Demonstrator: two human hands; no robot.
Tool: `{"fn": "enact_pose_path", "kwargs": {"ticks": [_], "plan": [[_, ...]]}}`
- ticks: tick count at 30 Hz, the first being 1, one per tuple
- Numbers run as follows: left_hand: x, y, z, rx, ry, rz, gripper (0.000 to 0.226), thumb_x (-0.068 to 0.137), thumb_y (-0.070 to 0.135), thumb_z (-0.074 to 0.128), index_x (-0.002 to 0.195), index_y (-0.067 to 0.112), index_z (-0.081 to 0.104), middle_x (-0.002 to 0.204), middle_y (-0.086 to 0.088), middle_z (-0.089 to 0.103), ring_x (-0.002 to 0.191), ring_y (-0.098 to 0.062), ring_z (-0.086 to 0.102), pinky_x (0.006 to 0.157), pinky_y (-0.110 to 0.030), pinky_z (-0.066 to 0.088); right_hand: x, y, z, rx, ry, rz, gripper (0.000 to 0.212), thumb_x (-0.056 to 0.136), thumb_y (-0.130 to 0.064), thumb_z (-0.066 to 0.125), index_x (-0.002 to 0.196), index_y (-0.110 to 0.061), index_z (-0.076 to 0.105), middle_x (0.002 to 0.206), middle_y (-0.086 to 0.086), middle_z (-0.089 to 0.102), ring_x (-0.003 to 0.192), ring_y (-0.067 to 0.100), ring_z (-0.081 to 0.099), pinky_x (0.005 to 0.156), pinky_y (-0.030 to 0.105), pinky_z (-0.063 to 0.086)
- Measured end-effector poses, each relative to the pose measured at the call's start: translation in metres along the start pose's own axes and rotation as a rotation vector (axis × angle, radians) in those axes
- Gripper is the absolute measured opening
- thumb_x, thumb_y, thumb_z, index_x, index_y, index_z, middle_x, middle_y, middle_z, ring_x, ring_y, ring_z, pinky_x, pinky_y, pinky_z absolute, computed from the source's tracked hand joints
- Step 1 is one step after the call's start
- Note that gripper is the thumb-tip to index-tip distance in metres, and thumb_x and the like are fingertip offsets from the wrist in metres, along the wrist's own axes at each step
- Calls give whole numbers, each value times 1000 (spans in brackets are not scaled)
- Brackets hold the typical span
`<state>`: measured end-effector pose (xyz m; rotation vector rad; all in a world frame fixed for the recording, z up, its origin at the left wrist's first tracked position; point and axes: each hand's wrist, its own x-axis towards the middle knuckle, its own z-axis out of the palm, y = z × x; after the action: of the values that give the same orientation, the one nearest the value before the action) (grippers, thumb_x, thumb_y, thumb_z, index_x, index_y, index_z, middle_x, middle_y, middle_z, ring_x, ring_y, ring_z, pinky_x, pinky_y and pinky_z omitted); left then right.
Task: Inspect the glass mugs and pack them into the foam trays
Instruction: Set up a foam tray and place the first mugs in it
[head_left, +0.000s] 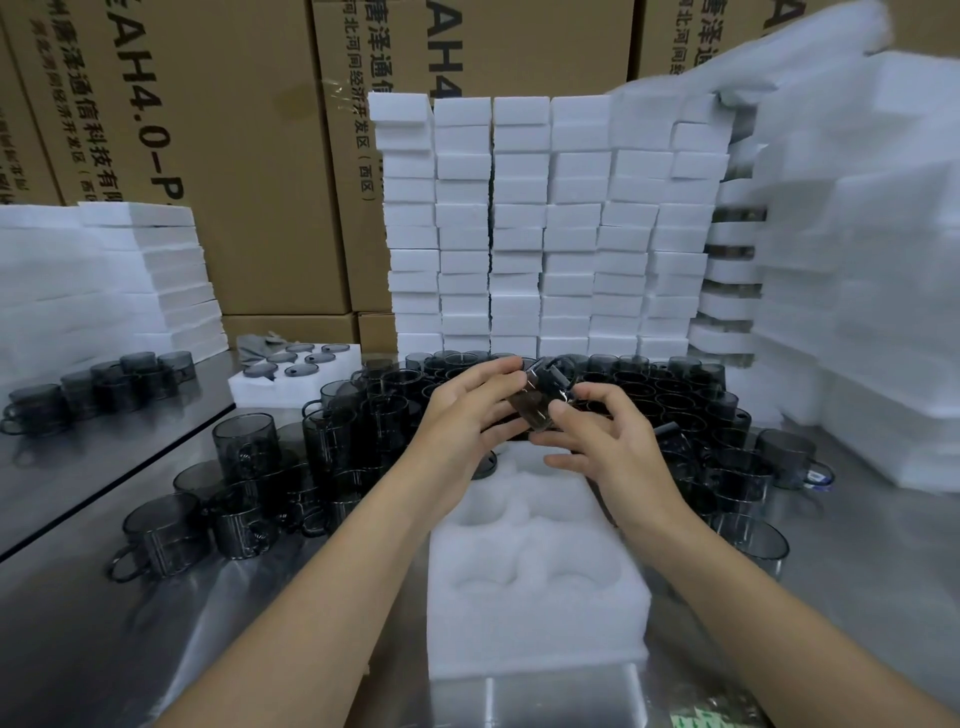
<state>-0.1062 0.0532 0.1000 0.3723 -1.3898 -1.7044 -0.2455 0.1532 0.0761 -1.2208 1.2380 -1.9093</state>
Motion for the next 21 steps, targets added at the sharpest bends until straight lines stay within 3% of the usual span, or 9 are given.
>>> {"fn": "enact_pose_path", "kwargs": {"ticks": [3, 6, 8, 10, 13, 15, 19, 21], "plan": [[0, 1, -1, -36, -21, -66, 40, 87, 36, 75, 123, 18, 78, 121, -9, 80, 111, -24, 78, 85, -30, 63, 0, 1, -1, -125, 58, -108, 44, 87, -18, 89, 118, -26, 59, 109, 2, 77, 102, 25, 76, 85, 40, 63], [-2, 2, -4, 44, -86, -137, 38, 87, 52, 79, 114, 26, 83, 118, -10, 80, 109, -26, 79, 85, -32, 63, -5, 2, -2, -342, 67, -221, 52, 77, -29, 92, 113, -40, 55, 112, -13, 67, 106, 11, 68, 86, 34, 60], [-1, 0, -5, 120, -73, -105, 40, 91, 47, 81, 123, 23, 78, 116, -9, 81, 109, -27, 78, 86, -31, 63, -7, 3, -3, -393, 49, -248, 54, 74, -31, 90, 112, -43, 53, 117, -10, 62, 111, 11, 64, 83, 33, 60], [-1, -1, -4, 155, -16, -68, 39, 94, 34, 83, 128, 18, 74, 114, -11, 81, 108, -26, 79, 82, -28, 63, -5, 3, -4, -382, -2, -232, 54, 78, -20, 89, 115, -39, 54, 120, -7, 60, 112, 13, 65, 83, 33, 62], [1, 0, -6, 263, 61, 2, 39, 90, 23, 87, 127, 18, 75, 116, -6, 81, 108, -18, 78, 82, -27, 63, 1, 4, -7, -377, -61, -196, 47, 88, 4, 71, 114, -33, 56, 116, -12, 65, 112, 10, 67, 86, 27, 58], [1, -1, -8, 440, 90, 73, 44, 86, 21, 90, 127, 22, 76, 119, 0, 78, 106, -12, 77, 89, -28, 62, 3, 5, -9, -398, -27, -181, 46, 89, 7, 60, 111, -34, 58, 112, -19, 66, 111, 3, 64, 85, 19, 51], [-1, -5, -10, 656, -9, 101, 54, 83, 20, 93, 133, 26, 73, 123, 10, 74, 99, 1, 75, 83, -16, 59, 6, 8, -14, -448, 40, -148, 49, 94, 5, 55, 116, -38, 63, 115, -15, 67, 107, 5, 64, 90, 24, 51], [-1, -7, -11, 810, -68, 110, 61, 83, 23, 94, 138, 28, 70, 125, 13, 72, 103, 2, 73, 91, -17, 58, 8, 8, -16, -473, 26, -142, 46, 96, 4, 55, 114, -37, 67, 113, -12, 69, 106, 7, 65, 92, 27, 53]]}}
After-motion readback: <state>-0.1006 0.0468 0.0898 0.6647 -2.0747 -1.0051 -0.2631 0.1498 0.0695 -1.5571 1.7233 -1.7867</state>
